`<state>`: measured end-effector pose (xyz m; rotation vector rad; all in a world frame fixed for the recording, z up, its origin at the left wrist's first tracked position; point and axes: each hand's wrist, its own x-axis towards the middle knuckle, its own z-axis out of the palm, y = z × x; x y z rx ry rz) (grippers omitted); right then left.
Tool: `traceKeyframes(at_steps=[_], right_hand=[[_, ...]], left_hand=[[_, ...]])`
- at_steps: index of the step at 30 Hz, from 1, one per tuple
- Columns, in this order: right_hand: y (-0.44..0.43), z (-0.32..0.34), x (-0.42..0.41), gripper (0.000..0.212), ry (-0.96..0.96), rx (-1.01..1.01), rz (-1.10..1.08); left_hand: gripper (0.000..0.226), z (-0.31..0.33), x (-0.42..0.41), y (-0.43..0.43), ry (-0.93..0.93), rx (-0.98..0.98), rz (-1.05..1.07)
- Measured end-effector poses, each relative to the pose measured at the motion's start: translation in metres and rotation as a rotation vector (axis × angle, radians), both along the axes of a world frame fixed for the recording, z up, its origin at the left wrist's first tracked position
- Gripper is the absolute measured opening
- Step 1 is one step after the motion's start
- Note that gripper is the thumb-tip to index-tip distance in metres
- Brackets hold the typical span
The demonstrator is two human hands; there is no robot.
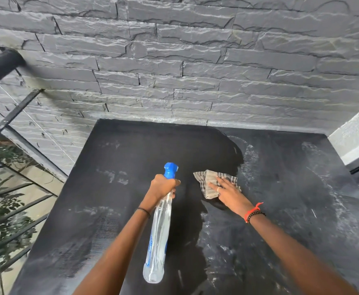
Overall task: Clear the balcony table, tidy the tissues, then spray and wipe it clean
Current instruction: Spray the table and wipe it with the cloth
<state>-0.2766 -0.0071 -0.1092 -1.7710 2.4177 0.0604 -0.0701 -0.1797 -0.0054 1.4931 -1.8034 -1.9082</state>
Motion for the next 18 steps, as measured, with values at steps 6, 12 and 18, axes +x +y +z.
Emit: traceKeyframes(at_steps=[6,12,18], right_hand=[[-0.002,0.005,0.002,0.059,-0.122,0.025,-0.191],[-0.002,0.005,-0.005,0.058,-0.149,0.042,-0.151],[-0.004,0.008,-0.003,0.058,-0.145,0.075,-0.168]], left_hand=[[0.019,-0.003,0.005,0.034,-0.021,0.016,-0.074],[0.019,-0.011,0.011,0.068,-0.056,0.046,-0.152],[0.018,-0.015,0.021,0.095,-0.074,0.071,-0.152]])
